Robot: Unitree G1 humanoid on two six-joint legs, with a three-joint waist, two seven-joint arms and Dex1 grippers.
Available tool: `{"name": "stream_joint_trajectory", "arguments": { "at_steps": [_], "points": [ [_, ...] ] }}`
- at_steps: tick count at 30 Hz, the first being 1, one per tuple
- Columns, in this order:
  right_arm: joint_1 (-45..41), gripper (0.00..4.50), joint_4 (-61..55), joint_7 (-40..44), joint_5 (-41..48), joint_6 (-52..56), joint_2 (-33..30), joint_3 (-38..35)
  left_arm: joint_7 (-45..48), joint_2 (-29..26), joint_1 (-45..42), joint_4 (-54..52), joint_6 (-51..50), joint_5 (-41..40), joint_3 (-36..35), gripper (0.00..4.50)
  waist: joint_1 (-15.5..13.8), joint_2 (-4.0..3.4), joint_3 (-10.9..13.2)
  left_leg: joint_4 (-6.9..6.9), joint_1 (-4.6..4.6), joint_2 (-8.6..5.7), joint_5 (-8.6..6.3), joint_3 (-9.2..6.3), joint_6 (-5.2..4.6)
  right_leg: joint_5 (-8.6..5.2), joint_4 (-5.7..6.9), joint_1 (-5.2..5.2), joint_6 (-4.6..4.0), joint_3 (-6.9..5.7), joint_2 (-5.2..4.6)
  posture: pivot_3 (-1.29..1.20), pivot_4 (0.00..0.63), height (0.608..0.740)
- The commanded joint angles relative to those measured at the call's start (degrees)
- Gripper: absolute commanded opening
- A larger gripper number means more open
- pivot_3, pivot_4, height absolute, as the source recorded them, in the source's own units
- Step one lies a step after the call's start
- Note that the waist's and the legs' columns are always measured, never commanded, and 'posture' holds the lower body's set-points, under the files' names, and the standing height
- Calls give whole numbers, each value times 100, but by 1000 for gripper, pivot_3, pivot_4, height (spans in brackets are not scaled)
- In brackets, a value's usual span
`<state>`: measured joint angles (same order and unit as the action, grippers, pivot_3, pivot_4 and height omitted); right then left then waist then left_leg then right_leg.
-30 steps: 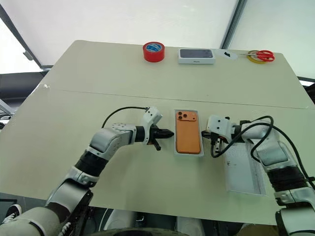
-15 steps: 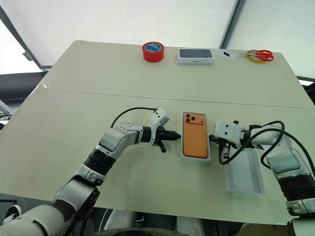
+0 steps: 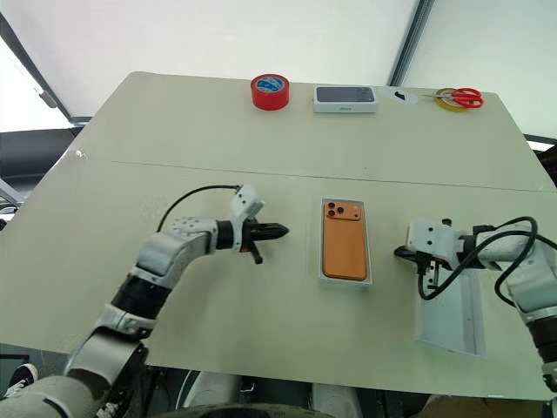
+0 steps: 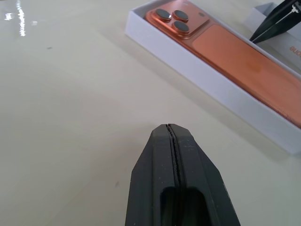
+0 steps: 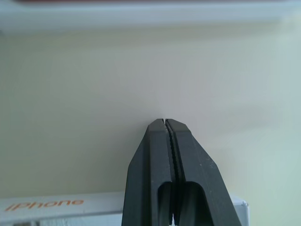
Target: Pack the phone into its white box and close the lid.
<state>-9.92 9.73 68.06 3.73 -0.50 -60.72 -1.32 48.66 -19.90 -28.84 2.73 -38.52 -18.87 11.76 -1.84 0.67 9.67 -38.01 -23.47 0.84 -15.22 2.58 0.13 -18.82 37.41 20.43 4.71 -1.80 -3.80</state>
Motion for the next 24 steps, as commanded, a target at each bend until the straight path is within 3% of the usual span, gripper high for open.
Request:
{"name": "stream_joint_trajectory", "arguments": {
  "at_steps": [1, 2, 4, 6, 12, 13, 17, 21, 24],
  "points": [
    [71, 29, -339, 77, 417, 257, -28, -347, 237, -265, 133, -555, -70, -368, -383, 0, 15, -5, 2, 0, 0, 1, 0, -1, 1, 0, 0, 0, 0, 0, 0, 0, 150, 740],
    [115, 29, -442, 113, 514, 356, -25, -390, 232, -337, 185, -611, -67, -366, -404, 0, 16, -6, 2, 0, 0, 1, 0, -1, 0, 0, 0, 0, 0, 0, 0, 0, 150, 740],
    [291, 0, -866, 303, 1085, 1091, -54, -634, 617, -705, 413, -886, -101, -750, -799, 522, 25, -6, 3, -1, 0, 1, -1, -1, -2, 0, 0, -1, 0, 0, -1, 0, 150, 740],
    [295, 880, -1040, 177, 1342, 1422, -25, -919, 899, -1013, 602, -1119, 25, -998, -1094, 1267, 100, -9, 5, 6, 0, 3, -2, -1, -2, 0, -2, 0, -1, 0, -1, 0, 150, 740],
    [612, 4014, -1686, -404, 1634, 2295, 164, -1444, 1352, -1294, 1014, -1127, 1538, -782, -1291, 4361, 105, -17, 4, 8, 1, 3, -10, -3, -13, -1, -6, 0, -2, 0, -5, 0, 150, 740],
    [763, 4451, -1880, -488, 1709, 2492, 207, -1527, 1457, -1311, 1081, -1123, 1830, -754, -1318, 4380, 105, -18, 4, 9, 1, 3, -10, -3, -13, -1, -7, 0, -2, 0, -5, 0, 150, 740],
    [1230, 4451, -2722, -1376, 1883, 3515, 560, -1983, 1833, -1369, 1233, -1035, 2316, -955, -1476, 4380, 119, -21, 4, 15, -3, 3, -11, -2, -13, -1, -14, 4, -2, 0, -6, 0, 150, 740],
    [1808, 4451, -3449, -2590, 1495, 4405, 1038, -2636, 2064, -1410, 1382, -856, 2897, -859, -1537, 4380, 110, -30, 0, 16, -2, 3, -16, -2, -22, -1, -10, 8, -3, 1, -8, 0, 150, 740],
    [2473, 4451, -4403, -2899, 1706, 5083, 1430, -3073, 2138, -1436, 1441, -764, 3130, -836, -1536, 4380, 93, -31, 0, 32, -4, 2, -16, -3, -22, -1, -13, 13, -3, 0, -8, 0, 150, 740]
  ]
}}
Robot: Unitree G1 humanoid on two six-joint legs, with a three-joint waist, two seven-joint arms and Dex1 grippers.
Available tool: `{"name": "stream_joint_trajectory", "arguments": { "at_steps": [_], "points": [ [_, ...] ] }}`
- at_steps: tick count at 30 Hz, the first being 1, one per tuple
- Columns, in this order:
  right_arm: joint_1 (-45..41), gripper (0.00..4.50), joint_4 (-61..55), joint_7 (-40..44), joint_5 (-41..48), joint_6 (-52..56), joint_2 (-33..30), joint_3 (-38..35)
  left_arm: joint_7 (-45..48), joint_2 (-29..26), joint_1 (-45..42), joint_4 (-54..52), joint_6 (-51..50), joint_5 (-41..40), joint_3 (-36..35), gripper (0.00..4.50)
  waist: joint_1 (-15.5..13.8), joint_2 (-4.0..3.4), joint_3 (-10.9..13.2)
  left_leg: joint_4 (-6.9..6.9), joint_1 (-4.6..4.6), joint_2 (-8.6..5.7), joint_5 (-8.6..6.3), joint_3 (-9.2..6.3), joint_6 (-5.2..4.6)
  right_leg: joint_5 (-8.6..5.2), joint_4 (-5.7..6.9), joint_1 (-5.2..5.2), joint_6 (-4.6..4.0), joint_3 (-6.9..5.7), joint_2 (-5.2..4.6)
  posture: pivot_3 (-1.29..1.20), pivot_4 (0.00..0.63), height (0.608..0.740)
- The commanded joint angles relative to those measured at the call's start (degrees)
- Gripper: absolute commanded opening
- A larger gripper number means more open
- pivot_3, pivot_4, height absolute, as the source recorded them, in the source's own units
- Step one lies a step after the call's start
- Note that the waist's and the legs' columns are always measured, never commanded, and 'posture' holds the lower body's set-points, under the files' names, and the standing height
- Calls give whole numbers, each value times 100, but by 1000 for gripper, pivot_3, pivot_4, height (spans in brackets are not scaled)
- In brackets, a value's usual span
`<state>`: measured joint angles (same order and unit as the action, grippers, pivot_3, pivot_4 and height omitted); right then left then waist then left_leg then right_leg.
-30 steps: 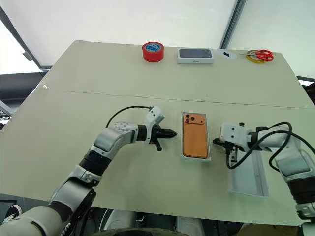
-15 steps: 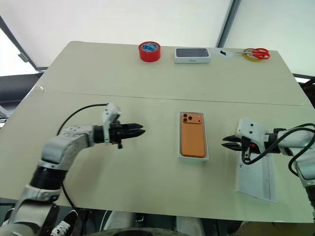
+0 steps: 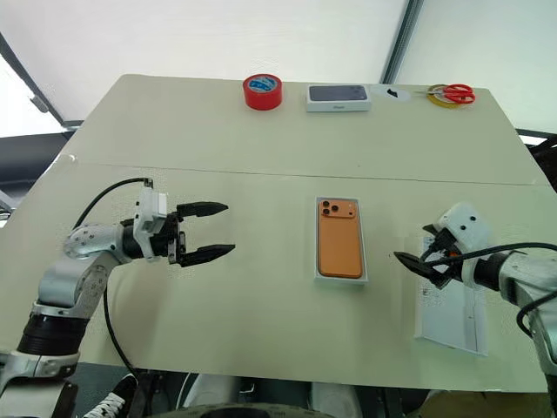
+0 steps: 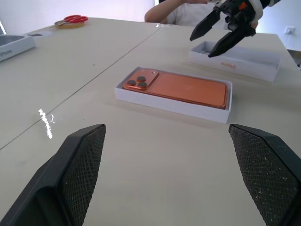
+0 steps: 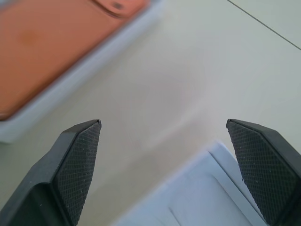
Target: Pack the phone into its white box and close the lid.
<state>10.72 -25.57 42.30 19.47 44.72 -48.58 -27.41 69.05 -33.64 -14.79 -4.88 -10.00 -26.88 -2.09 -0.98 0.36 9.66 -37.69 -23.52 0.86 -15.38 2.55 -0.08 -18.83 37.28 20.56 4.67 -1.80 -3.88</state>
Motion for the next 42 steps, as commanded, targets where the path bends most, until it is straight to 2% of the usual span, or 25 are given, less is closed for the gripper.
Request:
{"name": "stream_joint_trajectory", "arguments": {
  "at_steps": [1, 4, 7, 12, 16, 20, 28, 31, 34, 36, 38, 42],
  "points": [
    [585, 4451, -1169, -436, 209, 921, 337, -572, 132, -68, 47, 29, 346, -24, -136, 4380, 15, -1, 0, 3, 0, 0, 0, 0, 0, 0, -2, 0, 0, 0, 0, 0, 150, 740],
    [876, 4451, -1701, -716, 340, 1816, 514, -774, 165, -72, 63, 52, 408, -30, -109, 4380, 57, -5, -2, 6, 1, 0, 0, 1, 0, 1, 1, 1, 1, 1, 0, 0, 150, 740],
    [801, 4451, -2267, -768, 830, 2814, 744, -968, 232, -82, 43, 78, 453, -38, -81, 4380, 66, -8, -5, 7, 5, 0, 0, 2, -1, 1, 5, 1, 0, 2, 0, 0, 150, 740],
    [-143, 4451, -2400, -1074, 1202, 4677, 826, -1068, 411, -115, -51, 234, 857, 155, -9, 4380, 72, -14, -8, 17, 5, -2, 0, 5, -1, 0, 4, 9, 0, 4, 0, 0, 150, 740],
    [-376, 4451, -2179, -1540, 1849, 4778, 960, -967, 491, -107, -36, 253, 1100, 170, 9, 4380, 22, -13, -8, 33, 3, -4, 2, 5, 0, 0, 1, 15, -2, 3, 0, 0, 150, 740],
    [-426, 4451, -1894, -2199, 2495, 4778, 852, -804, 562, -118, 34, 259, 1396, 212, 25, 4380, 44, -13, -8, 32, 1, -5, 2, 11, -1, 0, 1, 17, -1, 6, 1, 0, 150, 740],
    [-699, 4451, -1341, -3506, 3836, 4778, 603, -649, 509, -63, 160, 15, 1347, 175, 114, 4380, 60, -11, -10, 31, 2, -5, 3, 12, -2, 0, 6, 16, 0, 7, 5, 0, 150, 740],
    [-655, 3633, -1155, -4118, 4240, 4778, 745, -604, 378, -1, 200, -95, 1291, 168, 147, 4380, 60, -5, -13, 31, 2, -4, 3, 12, -2, 0, 6, 16, 0, 7, 8, 0, 150, 740],
    [-696, 2045, -1096, -4672, 4527, 4778, 775, -479, 267, 36, 267, -206, 1233, 161, 165, 4380, 62, 6, -20, 31, 2, -2, 3, 12, -2, 1, 6, 15, 0, 7, 11, 0, 150, 740],
    [-707, 1160, -1060, -4990, 4698, 4778, 798, -412, 227, 34, 321, -270, 1223, 167, 181, 4380, 72, 7, -21, 32, 3, -1, 3, 12, -2, 1, 6, 15, 0, 7, 12, 0, 150, 740],
    [-752, 37, -1026, -5255, 4875, 4778, 818, -313, 196, 30, 356, -304, 1214, 170, 195, 4380, 83, 13, -25, 32, 4, 3, 3, 11, -2, 0, 6, 15, 0, 7, 17, 0, 150, 740],
    [-1067, 37, -877, -5662, 5042, 4778, 876, -215, 114, 11, 365, -356, 1125, 138, 185, 4380, 135, 37, -39, 32, 5, 4, 3, 11, -2, 0, 6, 14, 0, 8, 19, 0, 150, 740]
  ]
}}
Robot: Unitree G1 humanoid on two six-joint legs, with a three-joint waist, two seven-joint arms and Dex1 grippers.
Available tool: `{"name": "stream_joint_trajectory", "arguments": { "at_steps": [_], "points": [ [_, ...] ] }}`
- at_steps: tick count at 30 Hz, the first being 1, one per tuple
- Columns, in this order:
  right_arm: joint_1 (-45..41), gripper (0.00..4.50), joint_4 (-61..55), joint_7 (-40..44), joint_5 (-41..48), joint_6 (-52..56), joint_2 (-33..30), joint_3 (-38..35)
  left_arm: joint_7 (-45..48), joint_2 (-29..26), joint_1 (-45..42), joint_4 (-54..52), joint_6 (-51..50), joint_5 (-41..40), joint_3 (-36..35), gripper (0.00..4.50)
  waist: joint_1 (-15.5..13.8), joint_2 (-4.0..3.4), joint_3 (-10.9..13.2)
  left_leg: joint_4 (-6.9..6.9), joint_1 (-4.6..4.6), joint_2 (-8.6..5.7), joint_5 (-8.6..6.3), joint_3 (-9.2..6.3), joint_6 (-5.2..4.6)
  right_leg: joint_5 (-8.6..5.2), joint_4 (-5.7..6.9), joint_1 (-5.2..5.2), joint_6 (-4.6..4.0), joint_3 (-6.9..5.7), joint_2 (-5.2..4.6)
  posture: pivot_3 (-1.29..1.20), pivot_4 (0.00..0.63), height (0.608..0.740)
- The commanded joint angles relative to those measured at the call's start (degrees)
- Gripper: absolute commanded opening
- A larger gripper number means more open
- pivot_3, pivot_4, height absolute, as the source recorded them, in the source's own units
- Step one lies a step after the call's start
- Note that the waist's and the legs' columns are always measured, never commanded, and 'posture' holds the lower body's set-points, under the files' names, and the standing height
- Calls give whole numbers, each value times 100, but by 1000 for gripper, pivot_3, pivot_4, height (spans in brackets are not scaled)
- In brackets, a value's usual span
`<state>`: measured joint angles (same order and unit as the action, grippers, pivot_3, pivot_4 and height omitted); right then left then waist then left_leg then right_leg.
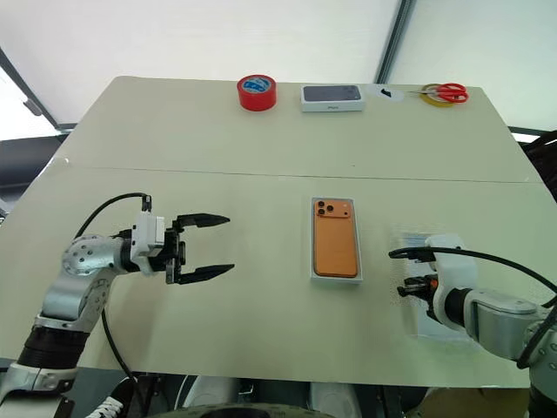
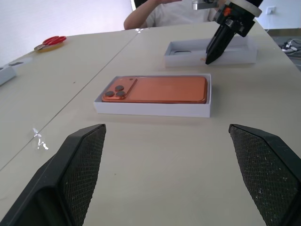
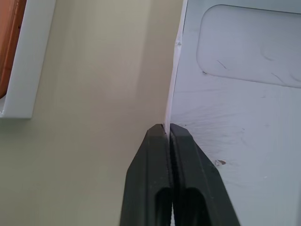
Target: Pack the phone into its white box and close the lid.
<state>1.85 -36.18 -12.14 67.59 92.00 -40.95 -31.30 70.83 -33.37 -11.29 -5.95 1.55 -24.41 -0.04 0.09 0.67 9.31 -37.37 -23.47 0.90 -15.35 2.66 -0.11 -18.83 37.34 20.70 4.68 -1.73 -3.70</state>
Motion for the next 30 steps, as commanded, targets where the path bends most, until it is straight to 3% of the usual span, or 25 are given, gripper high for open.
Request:
{"name": "stream_joint_trajectory", "arguments": {
  "at_steps": [1, 7, 8, 10, 16, 17, 19, 22, 26, 30],
  "points": [
    [-286, 37, 248, -281, 247, 50, 117, 181, -72, -20, 13, -248, -35, -113, -23, 4380, 57, 7, -4, -1, 0, 0, 0, 0, 0, 0, 0, -1, 0, 0, 0, 0, 150, 740],
    [-1234, 37, 698, -348, -334, 10, 323, 203, -215, 19, -83, -122, -143, -127, -21, 4380, 66, -9, -1, 5, -3, 0, 0, 5, 0, 0, 1, 10, 0, 6, 1, 0, 150, 740],
    [-1397, 7, 790, -319, -453, -96, 372, 256, -257, 21, -109, -93, -230, -132, -15, 4147, 62, -9, -1, 9, -4, -1, 0, 5, 0, 0, 1, 12, 0, 6, 2, 0, 150, 740],
    [-1670, 0, 891, -161, -672, -399, 455, 365, -318, 31, -130, -66, -366, -159, -18, 3532, 55, -9, -1, 9, -7, -1, 1, 5, 0, 0, 1, 15, 0, 6, 3, 0, 150, 740],
    [-2258, 0, 1234, 1138, -1498, -2389, 719, 1073, -758, 277, -172, -132, -623, -199, -49, 321, 66, -10, 0, 9, -7, -2, 0, 9, -1, 0, 2, 19, 1, 10, 3, 0, 150, 740],
    [-2373, 0, 1349, 1317, -1638, -2699, 801, 1171, -865, 338, -182, -145, -627, -165, -42, 63, 66, -10, 0, 9, -7, -1, 0, 9, -1, 0, 2, 18, 1, 10, 5, 0, 150, 740],
    [-2545, 0, 1506, 1634, -1931, -3208, 891, 1388, -979, 410, -177, -177, -648, -151, -36, 63, 55, -11, 1, 8, -8, -1, 1, 10, 0, 1, 3, 19, 2, 11, 5, 0, 150, 740],
    [-3023, 0, 1859, 1809, -1908, -3805, 1577, 1485, -1298, 587, -118, -332, -734, -181, -18, 63, 76, -12, 1, 6, -8, -1, 1, 11, 0, 1, 6, 19, 2, 11, 4, 0, 150, 740],
    [-3164, 0, 1658, 2116, -859, -3718, 2807, 1736, -1785, 870, -104, -602, -933, -225, -11, 63, 84, -12, 1, 13, -9, 2, 3, 12, 3, 1, 15, 29, 2, 14, 5, 0, 150, 740],
    [-2990, 0, 1456, 1990, 240, -3267, 3060, 1748, -1921, 896, -66, -717, -1026, -200, 0, 63, 38, -14, 2, 10, -17, 1, 4, 13, 6, 1, 24, 39, 2, 13, 1, 0, 150, 740]
  ]
}}
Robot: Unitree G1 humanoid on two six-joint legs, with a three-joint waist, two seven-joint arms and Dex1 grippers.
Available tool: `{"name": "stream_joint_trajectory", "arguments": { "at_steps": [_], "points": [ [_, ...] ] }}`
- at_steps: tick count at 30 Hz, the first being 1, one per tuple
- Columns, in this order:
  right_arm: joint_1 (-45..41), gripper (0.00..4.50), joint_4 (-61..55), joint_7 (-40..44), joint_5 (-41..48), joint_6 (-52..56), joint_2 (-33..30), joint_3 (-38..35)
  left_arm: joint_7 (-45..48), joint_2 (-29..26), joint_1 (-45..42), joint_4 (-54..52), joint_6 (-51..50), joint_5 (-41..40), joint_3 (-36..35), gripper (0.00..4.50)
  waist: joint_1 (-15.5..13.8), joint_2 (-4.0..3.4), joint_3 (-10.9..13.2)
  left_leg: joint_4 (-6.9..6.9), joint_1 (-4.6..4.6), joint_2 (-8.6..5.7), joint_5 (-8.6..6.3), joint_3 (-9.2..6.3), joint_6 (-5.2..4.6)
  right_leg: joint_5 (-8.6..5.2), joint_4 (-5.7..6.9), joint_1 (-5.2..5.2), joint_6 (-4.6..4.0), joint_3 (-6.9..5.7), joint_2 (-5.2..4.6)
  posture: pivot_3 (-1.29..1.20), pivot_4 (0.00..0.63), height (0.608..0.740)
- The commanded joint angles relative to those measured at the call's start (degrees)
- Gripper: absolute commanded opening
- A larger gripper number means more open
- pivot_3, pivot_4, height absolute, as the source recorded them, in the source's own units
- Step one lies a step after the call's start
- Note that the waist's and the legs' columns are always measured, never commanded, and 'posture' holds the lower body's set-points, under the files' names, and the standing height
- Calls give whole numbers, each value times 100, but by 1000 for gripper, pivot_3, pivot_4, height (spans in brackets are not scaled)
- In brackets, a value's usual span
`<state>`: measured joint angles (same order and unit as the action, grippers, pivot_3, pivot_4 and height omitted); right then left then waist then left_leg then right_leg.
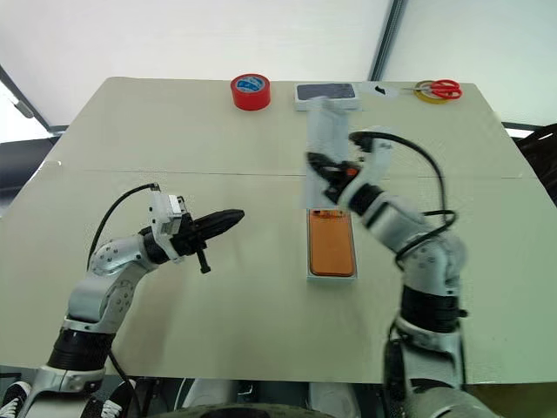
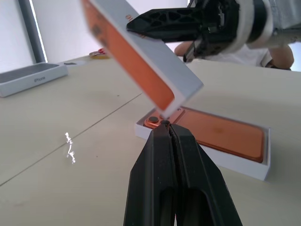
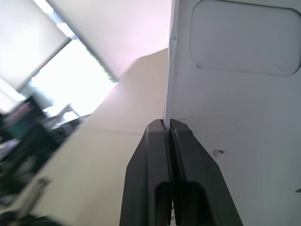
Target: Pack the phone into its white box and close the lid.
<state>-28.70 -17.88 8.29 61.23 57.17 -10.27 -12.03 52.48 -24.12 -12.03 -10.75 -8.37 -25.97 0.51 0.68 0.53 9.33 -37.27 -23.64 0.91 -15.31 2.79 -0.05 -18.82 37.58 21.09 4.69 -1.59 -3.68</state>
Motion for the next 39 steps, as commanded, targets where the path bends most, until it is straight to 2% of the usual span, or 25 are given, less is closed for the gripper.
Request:
{"name": "stream_joint_trajectory", "arguments": {
  "at_steps": [1, 5, 8, 11, 16, 23, 26, 29, 30, 32, 36, 39],
  "points": [
    [180, 0, -381, -110, 1326, 437, -58, -144, -126, -23, 19, -264, -84, -60, -48, 63, -28, 2, -1, -7, 0, -3, 0, -1, 0, 0, 0, -4, 0, -1, -4, 0, 150, 740],
    [724, 0, -254, -501, 2974, 930, -488, 99, -178, -51, 45, -480, -239, -170, -43, 63, 0, 4, -2, -15, 2, -7, -4, -3, -6, 1, -5, -14, 0, -3, -12, 0, 150, 740],
    [1059, 0, -124, -716, 3759, 1194, -1042, 535, -146, -96, 72, -592, -345, -259, -48, 63, 22, 3, -1, -10, 2, -6, -3, -2, -6, 0, -6, -11, -1, -2, -12, 0, 150, 740],
    [1014, 0, 149, -1132, 4223, 822, -1162, 712, -146, -102, 100, -523, -304, -157, 2, 63, 59, 2, -1, -7, 3, -4, -3, -1, -6, 0, -7, -8, -2, -2, -8, 0, 150, 740],
    [763, 0, 1009, -1860, 4139, 465, -1156, 827, -306, 72, 88, -543, -399, -58, 261, 63, -7, 2, -1, -10, 4, -2, -3, 1, -5, 0, -6, -10, -1, 0, -2, 0, 150, 740],
    [798, 0, 1409, -1623, 3840, 481, -1424, 666, -426, 550, -86, 99, -55, 445, 787, 63, -11, 3, -2, -13, 1, -6, -5, 1, -9, 1, -10, -14, 0, 0, -5, 0, 150, 740],
    [748, 904, 1567, -1352, 3527, 496, -1762, 485, -388, 750, -285, 412, 90, 583, 959, 0, -17, 3, -3, -14, 4, -4, -5, 0, -9, 1, -8, -16, 0, -1, -3, 0, 150, 740],
    [729, 2465, 1806, -864, 3583, 624, -2276, 108, -329, 897, -518, 701, 172, 664, 1072, 0, -35, 4, -2, -18, 4, -5, -5, 1, -10, 1, -10, -20, 0, -2, -4, 0, 150, 740],
    [779, 2944, 1763, -530, 3272, 659, -2561, 70, -343, 979, -627, 840, 217, 716, 1112, 0, -34, 4, -2, -19, 4, -5, -6, 1, -11, 1, -12, -21, 0, -2, -4, 0, 150, 740],
    [785, 2944, 1892, -29, 2943, 723, -2970, -88, -379, 1162, -832, 1052, 264, 788, 1192, 0, -54, 0, 0, -17, 1, -6, -7, 1, -12, 1, -13, -19, 0, -2, -5, 0, 150, 740],
    [511, 2944, 2240, 516, 2618, 630, -3273, -414, -413, 1490, -1085, 1216, 224, 767, 1267, 0, -25, 1, 1, -16, 0, -3, -7, 2, -12, 1, -14, -15, 0, -1, 2, 0, 150, 740],
    [522, 2944, 1847, 969, 1670, 290, -3354, -193, -329, 1433, -1071, 1300, 272, 891, 1292, 0, 2, -1, 0, -14, 0, 0, -6, 3, -12, 1, -13, -12, 0, -1, 5, 0, 150, 740]
  ]
}}
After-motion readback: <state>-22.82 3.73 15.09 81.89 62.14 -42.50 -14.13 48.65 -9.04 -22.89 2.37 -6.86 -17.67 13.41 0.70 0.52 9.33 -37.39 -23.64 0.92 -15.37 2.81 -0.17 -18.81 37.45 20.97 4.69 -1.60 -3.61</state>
